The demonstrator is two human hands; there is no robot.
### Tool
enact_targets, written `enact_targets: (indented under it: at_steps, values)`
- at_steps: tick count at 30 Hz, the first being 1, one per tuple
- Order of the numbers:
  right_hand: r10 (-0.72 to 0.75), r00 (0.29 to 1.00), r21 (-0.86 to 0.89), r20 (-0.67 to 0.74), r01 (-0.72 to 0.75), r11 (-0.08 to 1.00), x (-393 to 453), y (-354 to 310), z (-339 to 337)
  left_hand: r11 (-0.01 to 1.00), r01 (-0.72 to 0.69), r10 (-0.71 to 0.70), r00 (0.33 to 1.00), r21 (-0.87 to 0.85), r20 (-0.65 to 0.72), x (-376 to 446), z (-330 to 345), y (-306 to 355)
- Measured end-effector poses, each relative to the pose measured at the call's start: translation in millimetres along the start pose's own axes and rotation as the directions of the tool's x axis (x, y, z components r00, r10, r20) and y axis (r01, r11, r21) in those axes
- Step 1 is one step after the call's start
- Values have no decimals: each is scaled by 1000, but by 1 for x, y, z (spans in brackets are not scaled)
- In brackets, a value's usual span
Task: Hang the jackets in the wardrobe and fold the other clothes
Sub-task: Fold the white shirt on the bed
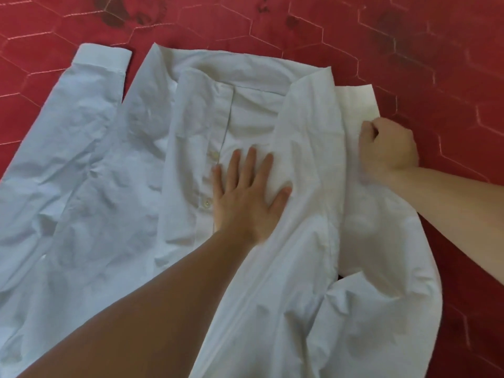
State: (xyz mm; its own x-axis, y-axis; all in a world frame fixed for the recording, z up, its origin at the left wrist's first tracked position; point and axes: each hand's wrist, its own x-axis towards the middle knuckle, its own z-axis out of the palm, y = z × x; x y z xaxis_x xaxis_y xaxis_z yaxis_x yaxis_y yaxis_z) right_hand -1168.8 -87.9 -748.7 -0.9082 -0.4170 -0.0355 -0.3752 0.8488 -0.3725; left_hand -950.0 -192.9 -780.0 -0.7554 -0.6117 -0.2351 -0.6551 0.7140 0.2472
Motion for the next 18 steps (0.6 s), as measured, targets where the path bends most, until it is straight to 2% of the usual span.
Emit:
enact_targets:
  at_steps: [3,5,7,8,10,12,13,14,15,16,18]
  values:
    - [111,993,-166,45,-102,981,-3,22,-9,1000,17,-18,1000,19,19,2,-1,2]
    - [153,977,-138,147,-133,982,-1,25,-14,999,26,-26,999,30,20,3,-1,2]
    - [105,956,-60,273,-92,994,2,29,-18,999,31,-32,999,40,18,4,-2,3]
    - [103,959,-21,265,-101,995,1,32,-23,999,33,-34,999,42,25,4,-2,3]
    - [201,975,47,95,-207,977,5,49,-39,998,45,-48,996,34,77,8,-7,3]
    - [415,907,198,-70,-395,897,13,68,-63,997,82,-79,983,-10,166,15,-17,4]
    - [524,850,339,-56,-477,811,18,75,-77,991,112,-97,975,-66,200,17,-24,7]
    - [592,805,477,27,-531,700,22,81,-89,984,129,-103,975,-122,198,17,-29,12]
    - [602,788,566,127,-556,609,23,85,-101,983,106,-85,987,-151,137,11,-31,21]
    - [578,793,577,195,-569,586,19,88,-109,986,36,-32,999,-161,27,0,-31,34]
    - [539,792,471,287,-607,641,-4,97,-117,963,-175,133,969,-204,-208,-37,-27,67]
